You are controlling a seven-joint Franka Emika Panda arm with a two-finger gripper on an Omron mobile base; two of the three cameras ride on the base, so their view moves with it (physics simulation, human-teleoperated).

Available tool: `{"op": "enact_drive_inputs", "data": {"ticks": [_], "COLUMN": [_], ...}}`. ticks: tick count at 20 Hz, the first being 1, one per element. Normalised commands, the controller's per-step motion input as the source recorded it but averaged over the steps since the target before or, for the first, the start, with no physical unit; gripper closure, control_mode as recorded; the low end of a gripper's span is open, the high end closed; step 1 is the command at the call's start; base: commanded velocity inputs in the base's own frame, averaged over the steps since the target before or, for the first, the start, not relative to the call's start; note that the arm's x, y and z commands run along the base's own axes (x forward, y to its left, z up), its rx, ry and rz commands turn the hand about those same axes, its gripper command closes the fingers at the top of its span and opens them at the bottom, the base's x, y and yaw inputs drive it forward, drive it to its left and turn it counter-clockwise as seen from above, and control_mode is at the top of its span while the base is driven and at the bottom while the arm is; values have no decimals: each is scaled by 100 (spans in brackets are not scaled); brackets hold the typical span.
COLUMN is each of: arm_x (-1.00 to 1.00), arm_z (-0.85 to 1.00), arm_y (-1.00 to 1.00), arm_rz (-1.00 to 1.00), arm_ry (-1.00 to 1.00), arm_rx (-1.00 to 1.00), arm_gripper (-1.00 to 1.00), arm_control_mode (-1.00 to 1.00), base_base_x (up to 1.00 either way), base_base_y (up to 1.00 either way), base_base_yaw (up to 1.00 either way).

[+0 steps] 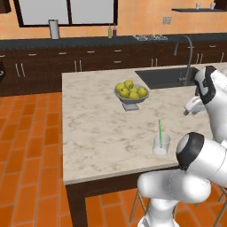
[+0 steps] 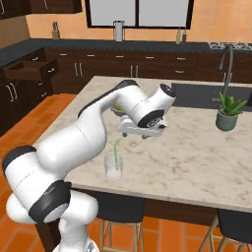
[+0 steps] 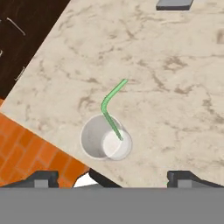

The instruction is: Take a straw from the drawer in front and place it inside the glass cup on the dining counter.

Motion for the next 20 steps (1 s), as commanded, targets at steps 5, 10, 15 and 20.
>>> {"op": "enact_drive_inputs", "data": {"ticks": [5, 10, 15, 20], "arm_x": [-12, -27, -46, -51], "arm_z": [3, 0, -1, 0], "arm_y": [-35, -28, -29, -26], "arm_rz": [-11, -11, -13, -13], "arm_ry": [3, 11, 11, 9], "arm_rx": [-33, -27, -21, -10], "arm_gripper": [-100, -100, -100, -100], "arm_control_mode": [-100, -100, -100, -100], "base_base_x": [0, 0, 0, 0], "base_base_y": [0, 0, 0, 0], "base_base_yaw": [0, 0, 0, 0]}}
